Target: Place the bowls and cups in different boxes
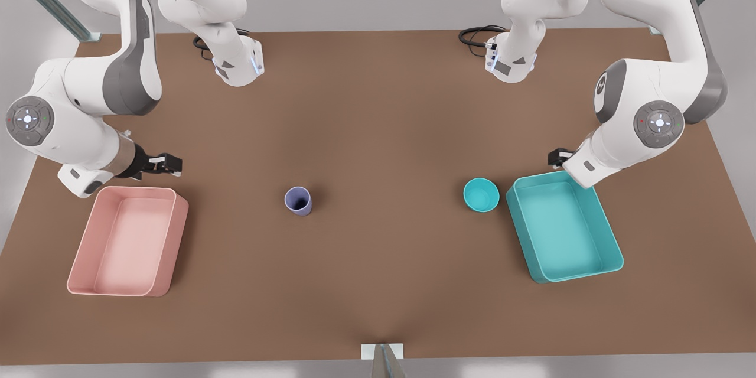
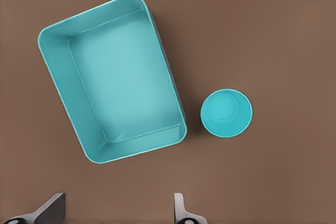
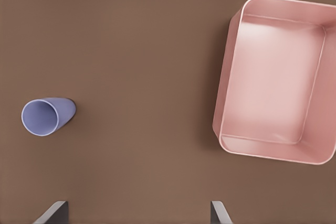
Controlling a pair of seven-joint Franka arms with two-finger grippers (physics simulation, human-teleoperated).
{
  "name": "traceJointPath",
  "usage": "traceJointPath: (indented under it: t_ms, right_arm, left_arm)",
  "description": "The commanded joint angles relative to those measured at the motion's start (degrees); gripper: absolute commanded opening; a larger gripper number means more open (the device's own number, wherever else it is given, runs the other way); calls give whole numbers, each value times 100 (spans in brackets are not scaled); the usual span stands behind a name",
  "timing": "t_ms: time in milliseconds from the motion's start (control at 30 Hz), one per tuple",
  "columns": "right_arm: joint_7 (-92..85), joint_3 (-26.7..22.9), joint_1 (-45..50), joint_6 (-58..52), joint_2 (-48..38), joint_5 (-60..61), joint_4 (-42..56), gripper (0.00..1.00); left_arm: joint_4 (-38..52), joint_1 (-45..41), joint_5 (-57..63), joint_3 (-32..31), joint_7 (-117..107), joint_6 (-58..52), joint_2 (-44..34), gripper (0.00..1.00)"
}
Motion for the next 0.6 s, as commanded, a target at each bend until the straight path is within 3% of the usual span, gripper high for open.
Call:
traceJointPath:
  t_ms: [0, 67, 133, 233, 367, 567]
  right_arm:
    - [-237, -8, 1, 36, -1, 23, -4, 100]
    - [-237, 0, 1, 70, 87, 111, -4, 100]
    - [-281, 44, 132, 246, 710, 428, 224, 100]
    - [-175, 44, 915, 870, 1212, 401, 251, 100]
    - [475, 44, 1478, 1969, 1889, 463, 190, 100]
    - [660, 44, 1715, 2918, 2373, 612, -179, 100]
  left_arm:
    - [2, 0, 28, -2, -121, 8, -6, 100]
    - [2, -113, 19, -11, -138, 17, 55, 100]
    - [29, -842, 115, -20, -1086, 368, 643, 100]
    - [-278, -1863, 625, -20, -2520, 1721, 1620, 100]
    - [-1685, -1942, 634, 33, -2599, 3471, 1628, 100]
    - [-2115, -2013, 634, 121, -2441, 3954, 1672, 100]
